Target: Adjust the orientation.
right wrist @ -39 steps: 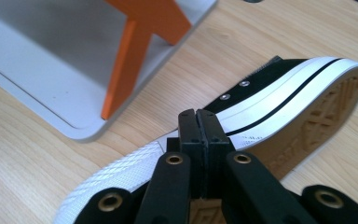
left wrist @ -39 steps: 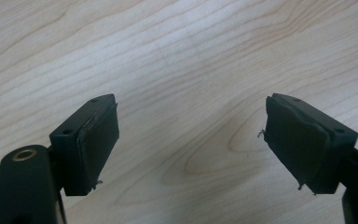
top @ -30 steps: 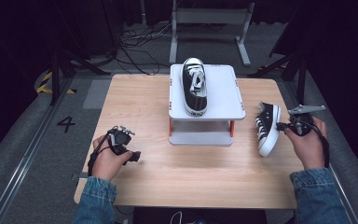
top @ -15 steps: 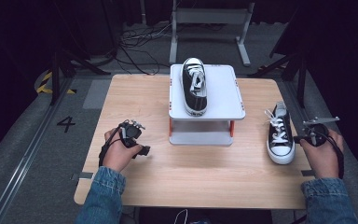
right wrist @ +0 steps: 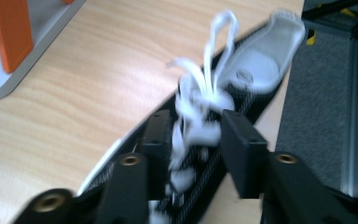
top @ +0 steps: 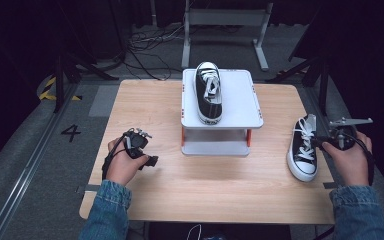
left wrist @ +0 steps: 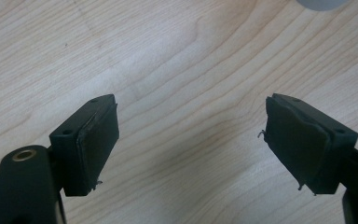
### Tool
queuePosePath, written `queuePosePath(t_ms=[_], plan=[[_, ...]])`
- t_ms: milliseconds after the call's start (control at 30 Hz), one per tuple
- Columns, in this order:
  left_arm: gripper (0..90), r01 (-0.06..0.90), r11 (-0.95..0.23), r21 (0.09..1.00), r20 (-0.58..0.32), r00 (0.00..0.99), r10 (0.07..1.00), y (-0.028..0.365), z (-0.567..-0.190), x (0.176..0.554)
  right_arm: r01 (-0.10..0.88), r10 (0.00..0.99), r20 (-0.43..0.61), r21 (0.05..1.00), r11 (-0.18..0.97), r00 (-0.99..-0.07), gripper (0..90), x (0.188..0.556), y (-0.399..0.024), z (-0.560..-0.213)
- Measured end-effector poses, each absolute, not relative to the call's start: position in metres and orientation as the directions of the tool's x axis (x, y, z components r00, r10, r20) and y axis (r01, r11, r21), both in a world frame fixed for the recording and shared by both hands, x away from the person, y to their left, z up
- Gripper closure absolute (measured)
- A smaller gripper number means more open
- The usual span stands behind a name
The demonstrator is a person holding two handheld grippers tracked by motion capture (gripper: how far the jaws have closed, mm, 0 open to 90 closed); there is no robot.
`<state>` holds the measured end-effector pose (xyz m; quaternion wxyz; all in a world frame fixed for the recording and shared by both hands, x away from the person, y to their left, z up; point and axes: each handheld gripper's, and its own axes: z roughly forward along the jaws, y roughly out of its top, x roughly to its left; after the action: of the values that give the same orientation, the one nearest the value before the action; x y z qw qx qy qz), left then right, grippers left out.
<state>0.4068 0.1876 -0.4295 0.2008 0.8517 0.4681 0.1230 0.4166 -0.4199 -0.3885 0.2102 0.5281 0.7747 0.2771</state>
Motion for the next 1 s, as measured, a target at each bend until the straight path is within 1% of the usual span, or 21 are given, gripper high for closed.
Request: queuePosePath(t_ms=[100,133,167,233,333,400,433,467,500,533,567,633,667,700,767,833,933,1000], plan=[[18.3,0.755,-0.476,0.451,0.024,0.523,0.852,0.192,-0.431,0.403,0.704,0.936,-0.024,0.653,0.280,-0.350,56.8,0.434,-0.410,-0.381],[18.2,0.755,-0.476,0.451,0.024,0.523,0.852,0.192,-0.431,0.403,0.704,0.936,-0.024,0.653,0.280,-0.350,56.8,0.434,-0.410,-0.381],[18.2,0.762,-0.468,0.447,0.023,0.513,0.858,0.194,-0.432,0.401,0.727,0.943,-0.025,0.630,0.272,-0.331,50.7,0.453,-0.402,-0.378],[18.2,0.765,-0.466,0.444,0.022,0.511,0.859,0.196,-0.433,0.399,0.744,0.952,-0.025,0.618,0.254,-0.304,45.7,0.467,-0.397,-0.380],[18.3,0.769,-0.465,0.438,0.022,0.508,0.861,0.200,-0.435,0.396,0.786,0.970,-0.011,0.584,0.205,-0.244,42.0,0.485,-0.393,-0.388],[18.2,0.773,-0.463,0.433,0.025,0.503,0.864,0.203,-0.436,0.395,0.834,0.977,-0.014,0.518,0.189,-0.212,41.5,0.499,-0.393,-0.398],[18.3,0.773,-0.463,0.433,0.025,0.503,0.864,0.203,-0.436,0.395,0.834,0.977,-0.014,0.518,0.189,-0.212,41.5,0.499,-0.393,-0.398],[18.2,0.780,-0.455,0.429,0.020,0.495,0.869,0.205,-0.438,0.393,0.870,0.982,0.000,0.464,0.165,-0.186,40.0,0.508,-0.394,-0.407],[18.3,0.780,-0.455,0.429,0.020,0.495,0.869,0.205,-0.438,0.393,0.870,0.982,0.000,0.464,0.165,-0.186,40.0,0.508,-0.394,-0.407],[18.3,0.782,-0.453,0.428,0.022,0.493,0.870,0.206,-0.438,0.392,0.892,0.983,0.018,0.425,0.157,-0.182,39.3,0.513,-0.394,-0.413],[18.2,0.786,-0.451,0.423,0.021,0.489,0.872,0.206,-0.439,0.392,0.919,0.983,0.043,0.365,0.151,-0.179,39.8,0.518,-0.394,-0.422],[18.3,0.785,-0.454,0.421,0.022,0.492,0.870,0.207,-0.439,0.391,0.928,0.981,0.057,0.339,0.155,-0.185,47.7,0.521,-0.394,-0.429],[18.2,0.785,-0.455,0.421,0.023,0.492,0.870,0.207,-0.439,0.391,0.927,0.981,0.041,0.335,0.167,-0.191,52.7,0.522,-0.393,-0.430],[18.2,0.786,-0.452,0.423,0.021,0.490,0.872,0.207,-0.439,0.391,0.930,0.984,0.028,0.331,0.159,-0.178,56.5,0.522,-0.392,-0.429],[18.2,0.784,-0.453,0.423,0.027,0.489,0.872,0.206,-0.439,0.392,0.932,0.984,0.042,0.331,0.148,-0.172,65.2,0.522,-0.390,-0.427],[18.3,0.783,-0.455,0.423,0.022,0.494,0.869,0.205,-0.440,0.392,0.926,0.982,0.071,0.350,0.141,-0.177,76.8,0.521,-0.391,-0.422],[18.3,0.782,-0.458,0.423,0.017,0.498,0.867,0.203,-0.440,0.393,0.916,0.968,0.132,0.372,0.150,-0.212,82.9,0.518,-0.388,-0.413],[18.4,0.777,-0.466,0.424,0.018,0.507,0.861,0.202,-0.439,0.395,0.897,0.958,0.134,0.403,0.181,-0.254,84.3,0.512,-0.382,-0.405]])
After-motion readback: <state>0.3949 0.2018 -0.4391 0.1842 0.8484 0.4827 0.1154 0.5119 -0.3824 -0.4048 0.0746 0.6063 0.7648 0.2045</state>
